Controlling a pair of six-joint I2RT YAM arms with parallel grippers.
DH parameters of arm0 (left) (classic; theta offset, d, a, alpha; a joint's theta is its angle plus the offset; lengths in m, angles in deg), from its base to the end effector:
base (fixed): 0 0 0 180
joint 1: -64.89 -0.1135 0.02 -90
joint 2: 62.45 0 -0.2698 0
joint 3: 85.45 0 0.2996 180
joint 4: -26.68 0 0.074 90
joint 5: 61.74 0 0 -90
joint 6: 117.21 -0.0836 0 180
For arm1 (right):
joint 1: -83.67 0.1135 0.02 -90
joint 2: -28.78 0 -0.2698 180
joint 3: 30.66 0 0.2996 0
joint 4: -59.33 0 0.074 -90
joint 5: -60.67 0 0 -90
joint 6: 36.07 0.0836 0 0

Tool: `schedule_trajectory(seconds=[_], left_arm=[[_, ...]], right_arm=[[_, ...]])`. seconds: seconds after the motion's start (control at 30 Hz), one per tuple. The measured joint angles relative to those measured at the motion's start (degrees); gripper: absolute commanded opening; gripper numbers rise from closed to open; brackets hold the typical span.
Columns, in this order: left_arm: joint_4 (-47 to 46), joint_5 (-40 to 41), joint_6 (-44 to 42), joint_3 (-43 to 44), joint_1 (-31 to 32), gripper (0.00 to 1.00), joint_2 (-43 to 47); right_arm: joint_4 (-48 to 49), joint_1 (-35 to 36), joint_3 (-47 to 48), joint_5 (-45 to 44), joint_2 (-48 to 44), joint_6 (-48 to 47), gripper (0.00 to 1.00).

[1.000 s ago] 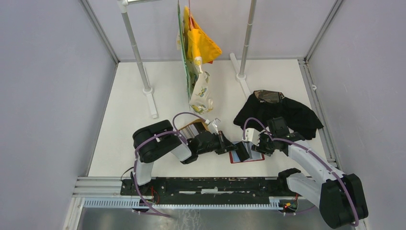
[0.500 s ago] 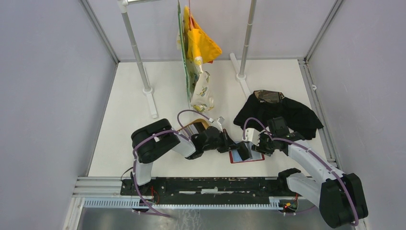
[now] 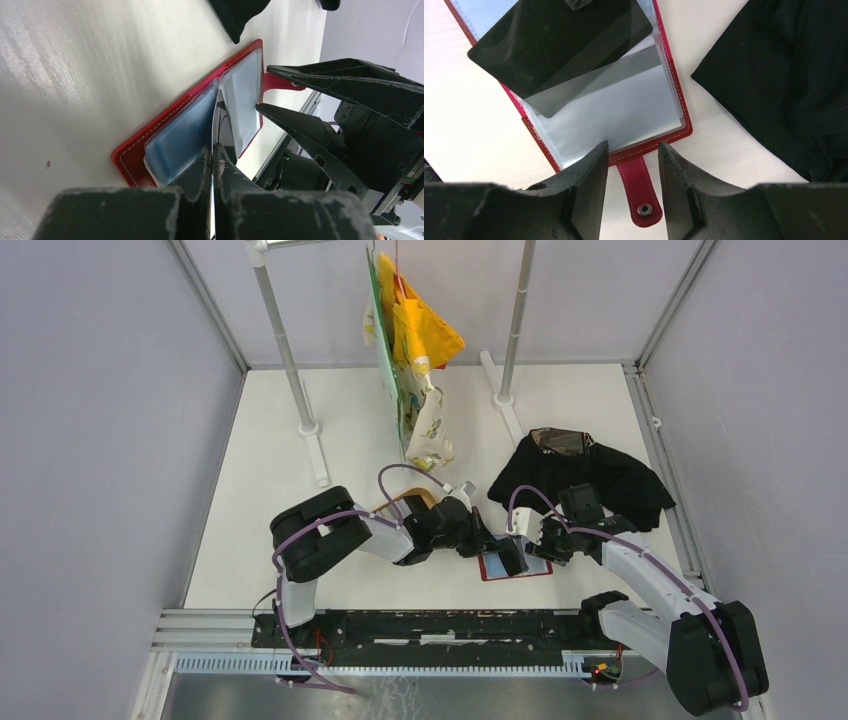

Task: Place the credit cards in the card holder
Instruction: Insert the credit card into the card holder.

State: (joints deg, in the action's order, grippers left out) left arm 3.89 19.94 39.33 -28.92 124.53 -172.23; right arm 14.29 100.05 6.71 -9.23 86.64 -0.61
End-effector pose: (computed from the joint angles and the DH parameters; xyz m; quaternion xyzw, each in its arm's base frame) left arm 0.2047 -0.3734 0.0479 -0.0161 0.8663 -0.4701 0.1680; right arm 0.2032 0.0897 0.0983 -0.5884 0.7624 0.0930 0.2530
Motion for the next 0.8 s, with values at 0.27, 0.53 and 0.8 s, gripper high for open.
schedule_trajectory(seconds=[0.27,0.53,0.8], left_arm=[[1.6,-1.3,0.0,0.6,0.0,0.02,0.0],[2.7,-2.5,-0.1,1.5,-0.3,0.02,-0.3],[3.0,-4.3,-0.2,2.6,-0.9,0.02,-1.3]], right_arm=[[0.0,0.0,0.1,0.1,0.3,-0.3,0.47],[-0.1,0.0,0.1,0.2,0.3,-0.4,0.47],[-0.1,0.0,0.1,0.2,0.3,-0.5,0.48]])
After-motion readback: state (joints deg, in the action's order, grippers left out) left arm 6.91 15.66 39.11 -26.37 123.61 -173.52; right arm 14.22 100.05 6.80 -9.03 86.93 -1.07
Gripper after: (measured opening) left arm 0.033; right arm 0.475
